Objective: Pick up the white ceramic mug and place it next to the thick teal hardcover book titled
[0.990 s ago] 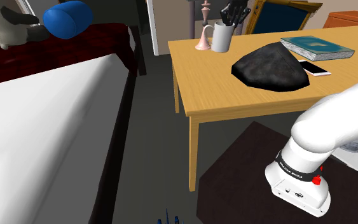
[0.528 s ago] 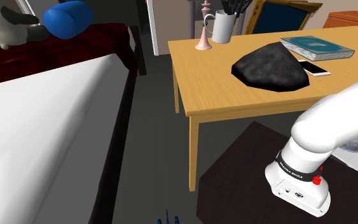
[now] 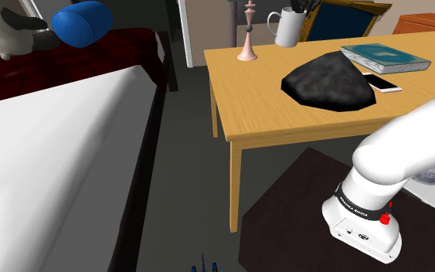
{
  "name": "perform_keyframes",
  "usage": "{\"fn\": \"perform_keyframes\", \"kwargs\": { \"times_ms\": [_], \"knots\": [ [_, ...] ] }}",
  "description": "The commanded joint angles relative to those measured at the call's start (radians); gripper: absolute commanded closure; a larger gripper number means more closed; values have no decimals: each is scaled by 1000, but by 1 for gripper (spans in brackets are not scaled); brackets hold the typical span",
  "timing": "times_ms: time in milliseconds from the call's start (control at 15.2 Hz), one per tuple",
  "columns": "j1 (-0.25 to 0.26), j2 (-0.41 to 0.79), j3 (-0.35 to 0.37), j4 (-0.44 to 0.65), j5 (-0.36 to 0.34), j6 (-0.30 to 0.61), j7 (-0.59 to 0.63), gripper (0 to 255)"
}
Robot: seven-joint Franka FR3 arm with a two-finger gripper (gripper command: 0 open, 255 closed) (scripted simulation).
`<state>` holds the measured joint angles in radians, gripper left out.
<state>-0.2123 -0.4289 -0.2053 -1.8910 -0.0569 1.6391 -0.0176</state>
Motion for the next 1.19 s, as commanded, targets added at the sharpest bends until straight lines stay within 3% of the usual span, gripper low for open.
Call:
{"fn": "perform_keyframes", "kwargs": {
  "times_ms": [0,660,1122],
  "knots": [
    [-12,25,-42,25,-3,1,-56,255],
    [-70,169,-248,183,24,-14,-325,255],
    [-128,361,-404,377,129,-51,-542,255]
  ]
}}
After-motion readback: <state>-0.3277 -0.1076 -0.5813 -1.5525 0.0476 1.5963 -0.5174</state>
